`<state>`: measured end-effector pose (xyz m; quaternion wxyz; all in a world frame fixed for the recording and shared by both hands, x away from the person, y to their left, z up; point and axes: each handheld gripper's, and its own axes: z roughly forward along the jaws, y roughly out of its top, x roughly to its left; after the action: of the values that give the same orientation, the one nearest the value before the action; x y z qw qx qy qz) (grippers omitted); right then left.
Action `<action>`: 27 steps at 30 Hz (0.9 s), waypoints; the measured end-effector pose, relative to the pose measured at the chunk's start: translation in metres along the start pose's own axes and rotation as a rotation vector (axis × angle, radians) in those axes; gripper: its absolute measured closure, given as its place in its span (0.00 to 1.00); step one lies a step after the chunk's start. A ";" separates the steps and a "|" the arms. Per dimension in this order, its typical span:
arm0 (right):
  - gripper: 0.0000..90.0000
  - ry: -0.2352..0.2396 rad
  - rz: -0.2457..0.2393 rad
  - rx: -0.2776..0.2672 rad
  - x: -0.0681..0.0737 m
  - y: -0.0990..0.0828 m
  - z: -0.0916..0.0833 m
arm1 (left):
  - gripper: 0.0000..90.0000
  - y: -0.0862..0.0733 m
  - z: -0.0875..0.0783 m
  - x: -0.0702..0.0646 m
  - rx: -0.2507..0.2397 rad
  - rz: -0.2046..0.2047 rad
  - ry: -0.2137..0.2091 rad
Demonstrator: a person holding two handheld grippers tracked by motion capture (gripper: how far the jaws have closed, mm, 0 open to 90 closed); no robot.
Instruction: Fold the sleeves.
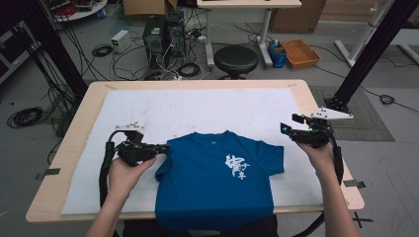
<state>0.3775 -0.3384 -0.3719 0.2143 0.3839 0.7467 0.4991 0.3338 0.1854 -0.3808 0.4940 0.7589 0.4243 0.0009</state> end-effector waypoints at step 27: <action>0.40 -0.038 -0.001 0.035 -0.002 -0.006 0.005 | 0.55 0.004 0.059 0.005 -0.047 0.193 0.071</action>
<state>0.3797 -0.3386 -0.3794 0.2218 0.3967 0.7513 0.4786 0.3641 0.1445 -0.4104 0.4942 0.7838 0.3663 0.0852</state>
